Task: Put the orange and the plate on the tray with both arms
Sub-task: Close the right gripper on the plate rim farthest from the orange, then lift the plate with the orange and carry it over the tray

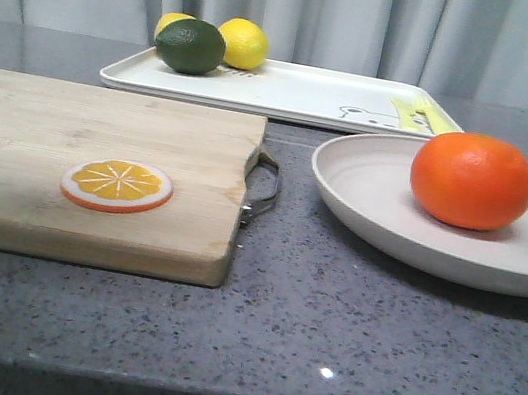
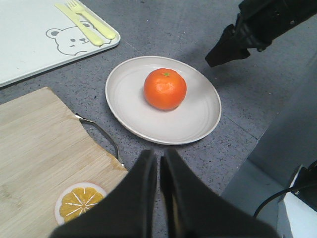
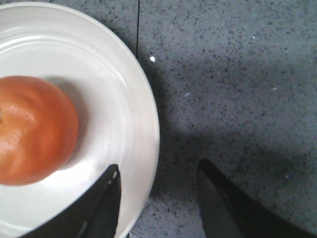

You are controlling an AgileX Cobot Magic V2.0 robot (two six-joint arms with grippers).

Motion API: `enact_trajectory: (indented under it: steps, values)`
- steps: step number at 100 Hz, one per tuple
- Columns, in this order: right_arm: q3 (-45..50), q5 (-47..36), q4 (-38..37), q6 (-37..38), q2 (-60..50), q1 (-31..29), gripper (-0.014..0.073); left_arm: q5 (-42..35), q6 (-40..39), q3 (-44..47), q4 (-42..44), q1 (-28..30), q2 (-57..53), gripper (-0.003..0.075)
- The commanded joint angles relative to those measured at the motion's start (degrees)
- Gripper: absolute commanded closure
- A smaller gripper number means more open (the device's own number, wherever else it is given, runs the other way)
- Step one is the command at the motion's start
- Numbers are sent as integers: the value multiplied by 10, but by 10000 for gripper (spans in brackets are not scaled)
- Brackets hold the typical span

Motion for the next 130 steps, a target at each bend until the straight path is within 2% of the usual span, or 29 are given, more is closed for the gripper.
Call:
enact_trajectory:
  steps: [1, 49, 56, 75, 85, 103, 130]
  values:
    - [-34, -15, 2, -5, 19, 1, 219, -38, -4, -14, -14, 1, -6, 713]
    - [-59, -18, 9, -5, 123, -1, 227, -37, -4, -14, -14, 1, -6, 713]
    - [-59, -18, 9, -5, 131, -1, 287, -37, -4, -14, -14, 1, -6, 713]
    - [-59, -19, 9, -5, 138, -1, 564, -37, -4, -14, -14, 1, -6, 713]
    - [-59, -22, 9, -5, 138, -1, 644, -37, -4, -14, -14, 1, -6, 713]
    - [-59, -21, 11, 0, 138, -1, 660, -36, -4, -14, -14, 1, -6, 713]
    - [-78, -37, 59, 0, 123, -1, 660, -35, -4, -13, -14, 1, -6, 714]
